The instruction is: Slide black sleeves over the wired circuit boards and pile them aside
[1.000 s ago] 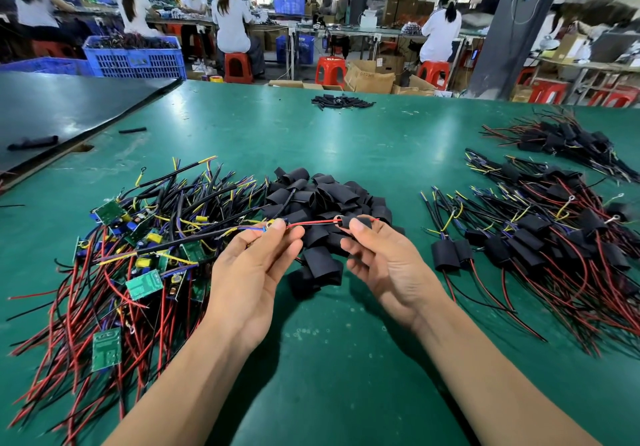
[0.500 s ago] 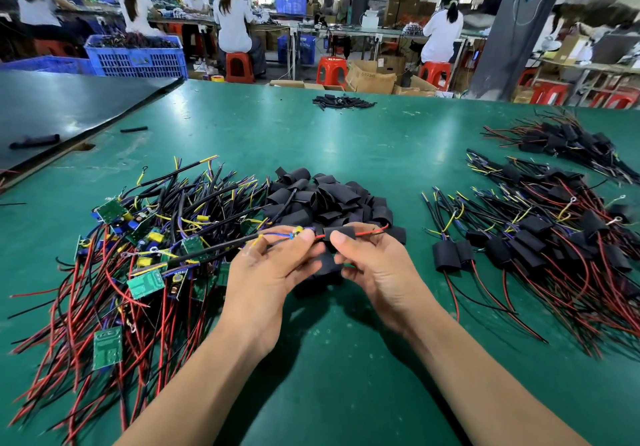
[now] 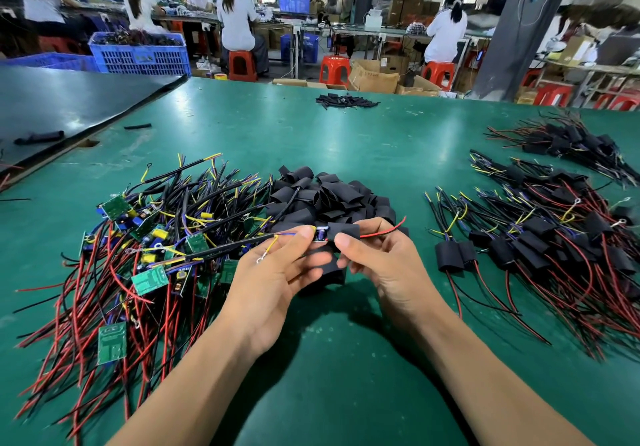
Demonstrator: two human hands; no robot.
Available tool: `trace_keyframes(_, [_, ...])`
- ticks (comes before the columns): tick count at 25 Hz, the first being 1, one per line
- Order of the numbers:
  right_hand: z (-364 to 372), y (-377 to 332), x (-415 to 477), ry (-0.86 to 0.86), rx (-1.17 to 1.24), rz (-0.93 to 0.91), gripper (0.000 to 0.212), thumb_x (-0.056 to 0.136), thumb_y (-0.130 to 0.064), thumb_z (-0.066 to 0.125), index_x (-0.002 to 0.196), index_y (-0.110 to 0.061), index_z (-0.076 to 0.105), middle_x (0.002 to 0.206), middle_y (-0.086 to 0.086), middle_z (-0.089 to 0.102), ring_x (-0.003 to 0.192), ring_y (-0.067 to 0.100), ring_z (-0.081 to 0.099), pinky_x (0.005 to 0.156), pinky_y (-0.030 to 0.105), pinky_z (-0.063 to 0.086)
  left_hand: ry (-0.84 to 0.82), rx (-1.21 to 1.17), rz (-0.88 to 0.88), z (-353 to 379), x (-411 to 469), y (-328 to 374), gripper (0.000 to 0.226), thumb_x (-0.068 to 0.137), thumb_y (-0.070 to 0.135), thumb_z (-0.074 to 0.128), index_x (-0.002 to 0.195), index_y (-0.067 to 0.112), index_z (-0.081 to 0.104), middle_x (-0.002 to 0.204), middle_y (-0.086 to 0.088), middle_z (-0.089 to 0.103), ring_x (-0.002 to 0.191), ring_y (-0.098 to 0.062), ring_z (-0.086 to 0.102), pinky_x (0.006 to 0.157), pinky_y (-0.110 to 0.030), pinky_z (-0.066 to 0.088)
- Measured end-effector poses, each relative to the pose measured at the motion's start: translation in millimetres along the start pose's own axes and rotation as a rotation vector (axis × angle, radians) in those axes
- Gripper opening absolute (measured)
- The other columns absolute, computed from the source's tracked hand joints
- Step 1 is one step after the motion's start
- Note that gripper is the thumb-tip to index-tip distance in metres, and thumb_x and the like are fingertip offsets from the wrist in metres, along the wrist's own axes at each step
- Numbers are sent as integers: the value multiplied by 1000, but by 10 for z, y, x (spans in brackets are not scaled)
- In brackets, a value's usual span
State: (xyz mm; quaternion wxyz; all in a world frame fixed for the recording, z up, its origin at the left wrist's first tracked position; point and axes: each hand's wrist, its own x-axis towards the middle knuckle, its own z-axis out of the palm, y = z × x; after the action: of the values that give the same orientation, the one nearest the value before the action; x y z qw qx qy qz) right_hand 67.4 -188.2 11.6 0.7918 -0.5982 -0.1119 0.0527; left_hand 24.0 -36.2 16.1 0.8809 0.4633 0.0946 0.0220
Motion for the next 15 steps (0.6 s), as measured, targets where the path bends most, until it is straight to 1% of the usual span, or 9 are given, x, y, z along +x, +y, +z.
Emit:
trace_keyframes(2, [-8,7,3,-15,58,33,23,69,-18,81,85,-19,64,72,4,71,58,15,63,55,21,45,8,3,-3,1,1,5,30,73,27,75,98,10,71,93,-10,76,69,-15,72,59,-22,56])
trace_keyframes(6, [-33,25,15,-57,120,70,17,73,-21,80,85,-20,68,79,5,71,60,15,64,56,21,46,8,26,-6,-12,6,8,16,72,32,76,81,18,78,95,-8,77,66,-12,69,59,-21,55])
trace_keyframes(7, [-34,29,14,-63,119,75,21,72,-23,82,87,-19,67,80,5,71,61,15,64,57,21,46,7,37,-4,-14,6,7,13,73,32,76,78,19,78,95,-8,77,66,-12,69,59,-21,54])
trace_keyframes(9, [-41,35,10,-61,102,79,37,69,-26,86,94,-15,62,78,5,70,61,15,65,58,22,46,15,63,16,-17,9,6,10,76,31,75,75,21,77,93,-8,77,65,-12,69,58,-21,53])
trace_keyframes(12, [-25,24,0,-60,57,65,44,65,-30,81,98,-10,59,71,6,69,60,14,64,58,22,45,39,101,64,-11,3,8,10,75,31,76,71,23,78,91,-8,77,63,-13,68,56,-20,53])
trace_keyframes(15, [20,26,-18,-41,-17,31,54,64,-33,82,103,-4,59,69,7,69,57,12,63,56,20,45,81,111,85,-2,-5,8,15,70,34,78,75,19,75,88,-7,77,60,-13,66,55,-20,52])
